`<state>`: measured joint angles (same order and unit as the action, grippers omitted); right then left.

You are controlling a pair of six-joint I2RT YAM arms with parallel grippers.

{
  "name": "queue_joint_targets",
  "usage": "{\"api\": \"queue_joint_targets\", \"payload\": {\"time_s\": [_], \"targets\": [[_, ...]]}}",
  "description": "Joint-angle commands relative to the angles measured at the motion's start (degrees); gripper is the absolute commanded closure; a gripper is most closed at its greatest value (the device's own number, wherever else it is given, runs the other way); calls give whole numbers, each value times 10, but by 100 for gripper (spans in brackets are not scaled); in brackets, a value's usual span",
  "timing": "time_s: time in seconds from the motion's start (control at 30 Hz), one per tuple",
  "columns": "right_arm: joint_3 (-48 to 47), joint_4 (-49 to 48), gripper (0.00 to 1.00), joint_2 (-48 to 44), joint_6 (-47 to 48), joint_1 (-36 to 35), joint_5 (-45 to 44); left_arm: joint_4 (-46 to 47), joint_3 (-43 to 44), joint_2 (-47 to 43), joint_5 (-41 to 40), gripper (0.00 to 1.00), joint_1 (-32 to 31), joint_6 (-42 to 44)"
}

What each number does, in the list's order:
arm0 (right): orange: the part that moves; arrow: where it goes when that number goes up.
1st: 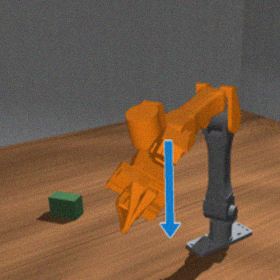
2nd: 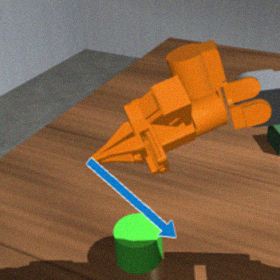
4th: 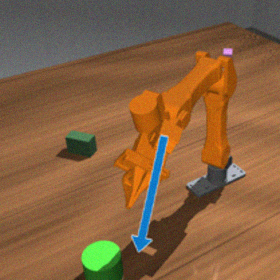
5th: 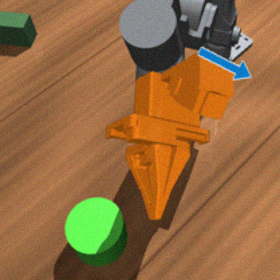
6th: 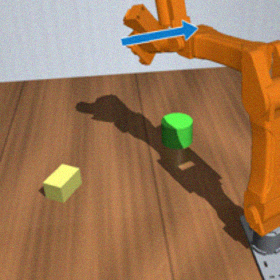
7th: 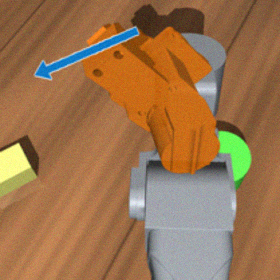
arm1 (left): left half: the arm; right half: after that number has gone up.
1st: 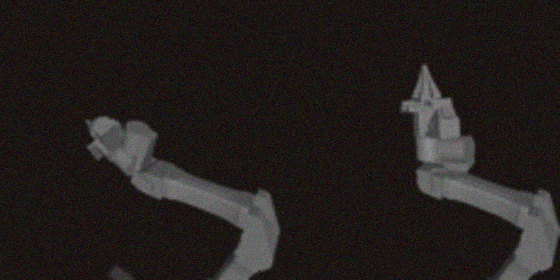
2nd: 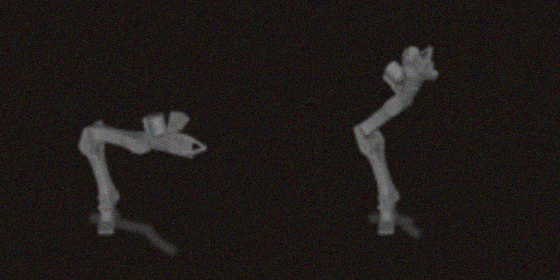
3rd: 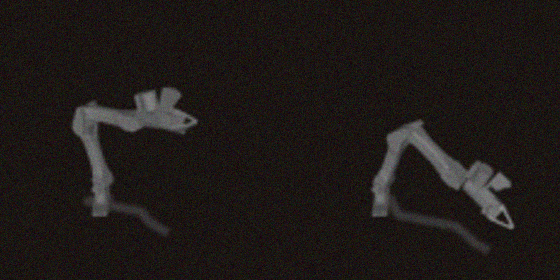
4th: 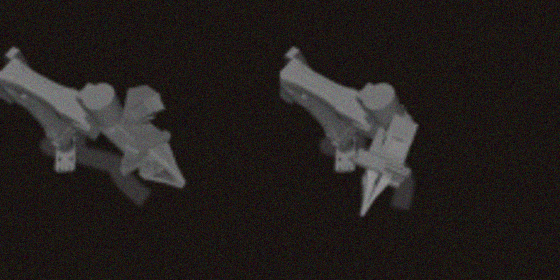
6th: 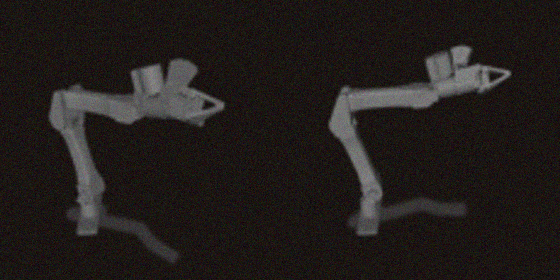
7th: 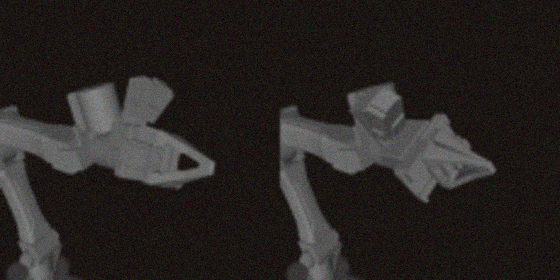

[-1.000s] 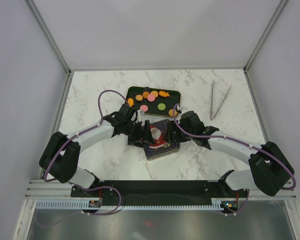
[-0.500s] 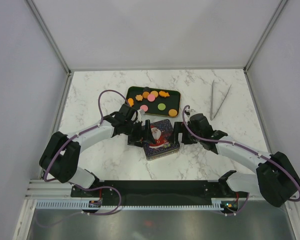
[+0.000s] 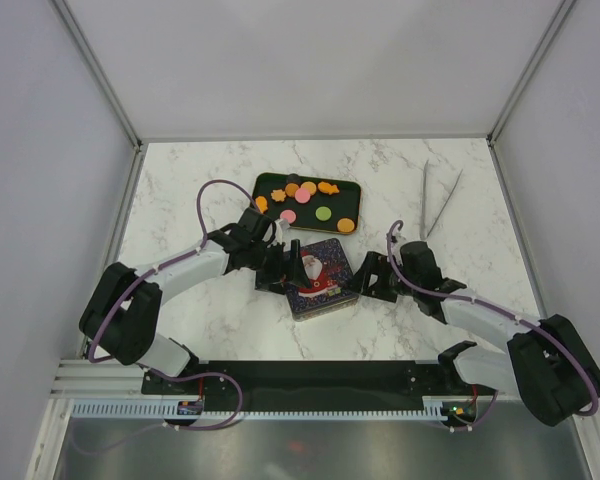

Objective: Pack the cookies

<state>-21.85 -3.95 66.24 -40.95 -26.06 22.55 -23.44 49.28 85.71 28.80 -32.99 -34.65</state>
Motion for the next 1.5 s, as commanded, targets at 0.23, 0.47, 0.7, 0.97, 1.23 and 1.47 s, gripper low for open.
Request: {"api": "queue_joint_targets", "payload": {"time_s": [0.23,0.47,0.7,0.97,1.23,1.47], "targets": [[81,-191,46,33,-95,6,33,16,-4,14,-15,7,-15,8],[106,-218,66,52,-97,5,26,25,-7,21,-20,7,-26,-2],[111,-194,74,78,-70,-21,-19,38,-15,24,-37,7,-44,-24],[132,-271,87,168,-108,-108,-60,36,-16,19,-68,6,-47,-35],[124,-212,85,121,-89,-109,-86,23,-12,15,-74,6,-34,-24],[38,-40,54,37,-33,-104,-136,22,-23,3,-78,5,-32,-21]]}}
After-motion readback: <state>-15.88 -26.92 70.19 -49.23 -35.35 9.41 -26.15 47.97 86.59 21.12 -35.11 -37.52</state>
